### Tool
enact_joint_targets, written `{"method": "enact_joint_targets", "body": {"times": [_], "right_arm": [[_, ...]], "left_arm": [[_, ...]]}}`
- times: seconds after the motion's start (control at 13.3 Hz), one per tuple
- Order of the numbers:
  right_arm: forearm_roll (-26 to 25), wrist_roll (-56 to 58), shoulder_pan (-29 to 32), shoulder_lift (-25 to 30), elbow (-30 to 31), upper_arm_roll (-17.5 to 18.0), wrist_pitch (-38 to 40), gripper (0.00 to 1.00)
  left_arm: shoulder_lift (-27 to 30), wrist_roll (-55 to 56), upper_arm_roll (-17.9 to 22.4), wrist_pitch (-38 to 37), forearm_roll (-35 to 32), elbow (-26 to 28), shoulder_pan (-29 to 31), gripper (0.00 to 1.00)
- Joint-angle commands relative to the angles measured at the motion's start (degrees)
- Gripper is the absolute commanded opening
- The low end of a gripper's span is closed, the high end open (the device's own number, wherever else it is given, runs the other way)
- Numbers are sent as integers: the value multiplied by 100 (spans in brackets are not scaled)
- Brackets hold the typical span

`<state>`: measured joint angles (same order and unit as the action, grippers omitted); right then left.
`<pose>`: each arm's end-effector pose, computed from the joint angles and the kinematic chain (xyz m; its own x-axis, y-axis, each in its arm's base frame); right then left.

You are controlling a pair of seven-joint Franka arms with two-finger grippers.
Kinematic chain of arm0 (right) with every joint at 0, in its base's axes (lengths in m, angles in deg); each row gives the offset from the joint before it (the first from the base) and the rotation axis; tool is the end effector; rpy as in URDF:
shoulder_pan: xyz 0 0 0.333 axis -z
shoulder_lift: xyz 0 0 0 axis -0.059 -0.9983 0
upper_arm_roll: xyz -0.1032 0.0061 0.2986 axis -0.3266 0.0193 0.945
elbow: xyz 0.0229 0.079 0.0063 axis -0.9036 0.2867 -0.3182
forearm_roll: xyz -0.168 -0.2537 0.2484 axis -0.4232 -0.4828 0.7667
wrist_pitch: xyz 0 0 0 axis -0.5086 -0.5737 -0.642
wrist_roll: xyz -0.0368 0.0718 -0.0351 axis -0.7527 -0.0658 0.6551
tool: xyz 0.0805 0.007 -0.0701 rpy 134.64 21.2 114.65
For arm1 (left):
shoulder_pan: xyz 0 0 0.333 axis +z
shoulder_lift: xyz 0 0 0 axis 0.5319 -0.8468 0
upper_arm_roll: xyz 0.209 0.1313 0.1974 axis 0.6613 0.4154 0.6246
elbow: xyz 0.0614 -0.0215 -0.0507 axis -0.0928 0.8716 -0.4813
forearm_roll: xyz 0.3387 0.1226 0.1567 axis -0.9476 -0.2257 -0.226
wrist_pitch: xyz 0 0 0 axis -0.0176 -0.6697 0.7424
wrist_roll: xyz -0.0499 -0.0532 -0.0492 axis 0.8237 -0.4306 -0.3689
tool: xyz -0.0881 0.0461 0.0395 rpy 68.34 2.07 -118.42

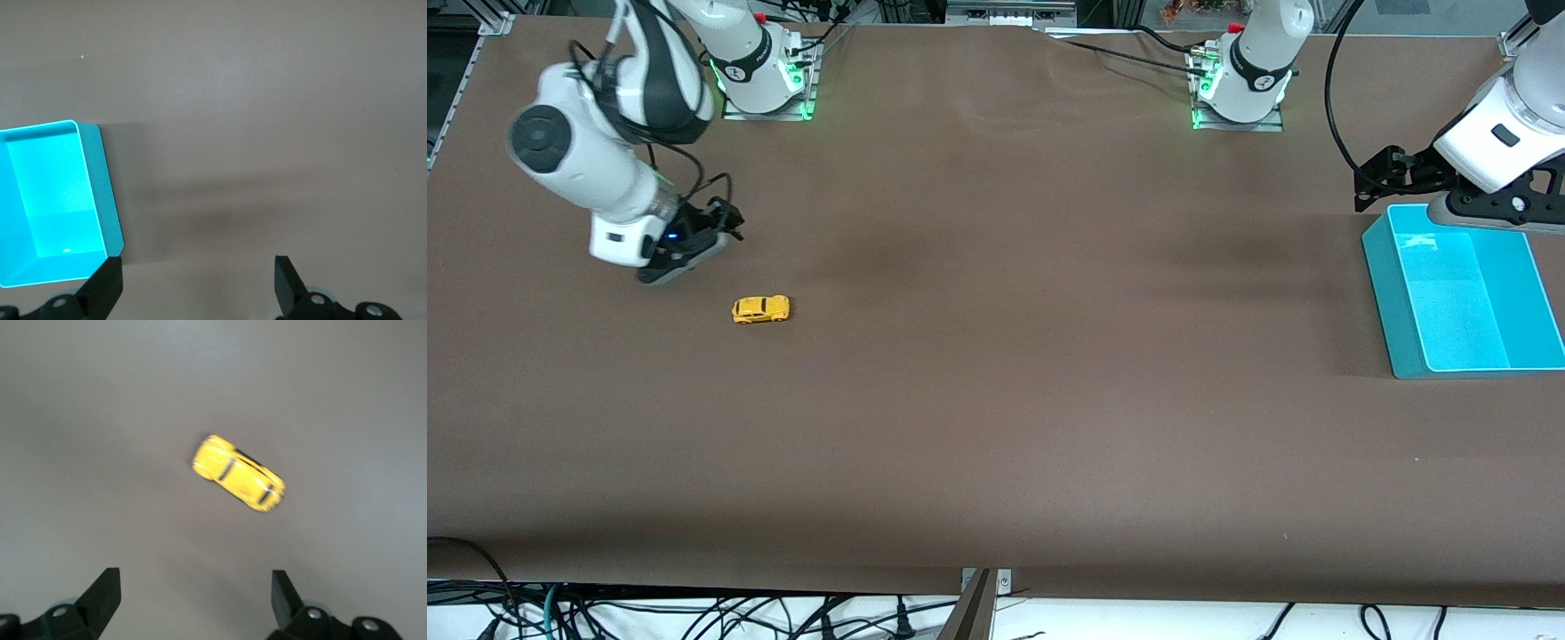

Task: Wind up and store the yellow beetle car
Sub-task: 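Move the right gripper over the yellow toy car and lower it, then close the right gripper on the yellow car's body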

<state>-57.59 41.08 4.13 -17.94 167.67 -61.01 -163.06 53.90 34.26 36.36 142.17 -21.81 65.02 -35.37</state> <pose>0.4819 0.0687 0.3243 0.7161 0.6971 -0.0344 0.6949 -0.7167 -0.0581 0.5348 -0.0431 0.6022 0.9932 -0.0938 -0.0689 -0.0962 -0.9949 -0.0316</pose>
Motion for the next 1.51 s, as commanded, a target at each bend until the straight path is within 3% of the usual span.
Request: {"method": "enact_joint_targets", "body": {"times": [0.0, 0.23, 0.38, 0.75, 1.43], "right_arm": [[10, 1875, 162, -140, 271, 126, -554, 100], [1, 3932, 302, -790, 253, 126, -1484, 100], [1, 4587, 312, -1186, 165, 126, -1916, 100], [-7, 5081, 320, -1767, 130, 249, -2585, 100], [-8, 5670, 470, -2225, -283, 240, -2630, 99]], "left_arm": [[61, 14, 2, -114, 97, -16, 16, 100], [60, 23, -7, -114, 97, -16, 7, 100], [60, 23, -7, -123, 97, -16, 7, 100], [60, 40, -16, -123, 97, -16, -2, 100], [60, 32, -7, -123, 97, -16, -2, 100]]}}
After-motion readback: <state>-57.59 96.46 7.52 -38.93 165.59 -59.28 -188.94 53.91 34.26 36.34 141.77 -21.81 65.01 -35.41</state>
